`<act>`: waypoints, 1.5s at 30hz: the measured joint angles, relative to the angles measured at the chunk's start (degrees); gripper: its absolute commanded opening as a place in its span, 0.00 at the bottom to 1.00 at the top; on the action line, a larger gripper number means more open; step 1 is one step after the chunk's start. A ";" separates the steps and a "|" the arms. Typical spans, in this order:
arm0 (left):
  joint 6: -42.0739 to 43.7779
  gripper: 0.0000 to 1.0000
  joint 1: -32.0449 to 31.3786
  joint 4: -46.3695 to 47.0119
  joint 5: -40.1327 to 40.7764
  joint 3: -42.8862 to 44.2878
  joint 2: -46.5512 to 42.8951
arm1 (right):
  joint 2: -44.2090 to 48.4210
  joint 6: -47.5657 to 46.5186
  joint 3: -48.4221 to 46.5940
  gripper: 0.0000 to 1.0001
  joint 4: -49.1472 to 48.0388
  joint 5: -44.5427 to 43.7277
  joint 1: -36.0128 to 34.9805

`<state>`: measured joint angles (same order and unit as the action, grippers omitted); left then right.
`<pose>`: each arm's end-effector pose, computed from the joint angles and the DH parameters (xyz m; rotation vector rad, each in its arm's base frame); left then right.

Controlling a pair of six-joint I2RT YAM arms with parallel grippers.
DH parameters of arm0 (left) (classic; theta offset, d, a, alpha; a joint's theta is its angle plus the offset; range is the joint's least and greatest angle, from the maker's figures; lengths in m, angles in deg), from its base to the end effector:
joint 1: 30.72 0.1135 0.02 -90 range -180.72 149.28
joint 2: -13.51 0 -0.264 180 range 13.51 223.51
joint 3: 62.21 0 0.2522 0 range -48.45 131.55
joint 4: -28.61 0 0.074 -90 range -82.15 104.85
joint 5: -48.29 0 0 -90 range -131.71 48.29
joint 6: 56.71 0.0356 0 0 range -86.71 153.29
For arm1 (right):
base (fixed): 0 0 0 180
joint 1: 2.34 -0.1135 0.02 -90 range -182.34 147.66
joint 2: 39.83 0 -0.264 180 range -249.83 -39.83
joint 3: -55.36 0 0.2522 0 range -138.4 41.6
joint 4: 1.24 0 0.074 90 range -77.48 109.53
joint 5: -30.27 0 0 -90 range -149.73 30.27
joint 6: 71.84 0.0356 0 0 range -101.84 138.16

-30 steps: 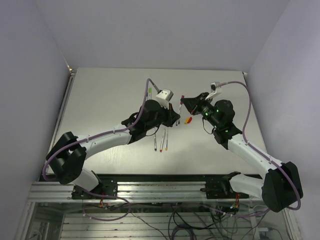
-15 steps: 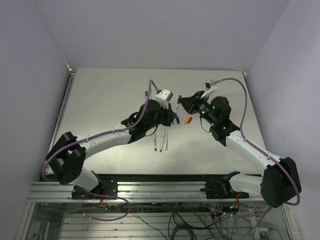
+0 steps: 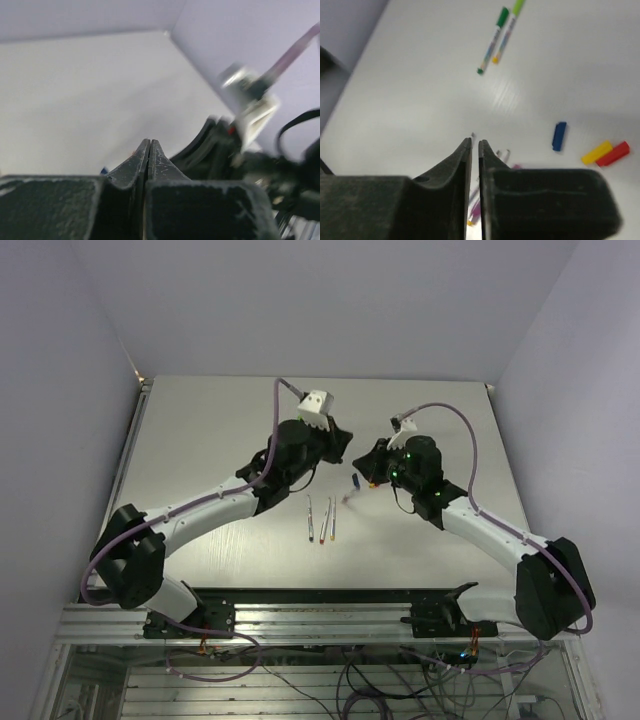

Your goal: Insert the pens into the pen caps

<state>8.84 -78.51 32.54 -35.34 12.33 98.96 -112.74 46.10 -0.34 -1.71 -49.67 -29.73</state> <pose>0.2416 -0.2605 0.3156 0.2716 1.7442 -0.8405 0.2526 0.1379 0.2598 -0.1176 1.9392 0.8203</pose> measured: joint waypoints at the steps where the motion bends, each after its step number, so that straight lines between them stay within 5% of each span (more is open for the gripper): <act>1: 0.00 0.07 0.11 1.29 0.09 1.20 0.00 | -0.22 -0.22 0.02 0.25 1.53 -0.39 -0.26; 20: 5.16 0.07 -0.04 -4.81 0.26 2.08 6.03 | 10.05 -7.45 -6.97 0.40 9.81 -18.84 -0.46; 29: 2.89 0.19 0.22 -13.29 9.60 -0.20 1.79 | 9.62 -14.08 -7.13 0.65 27.69 -11.02 -3.08; 45: -10.84 0.50 4.02 -25.03 23.32 -4.39 -9.18 | 0.87 -20.55 -11.43 0.63 41.88 -2.89 -25.22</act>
<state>-2.00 -74.49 7.51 -12.02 7.93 89.78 -111.86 25.55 -11.77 40.16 -52.55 -54.96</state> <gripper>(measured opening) 0.467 0.646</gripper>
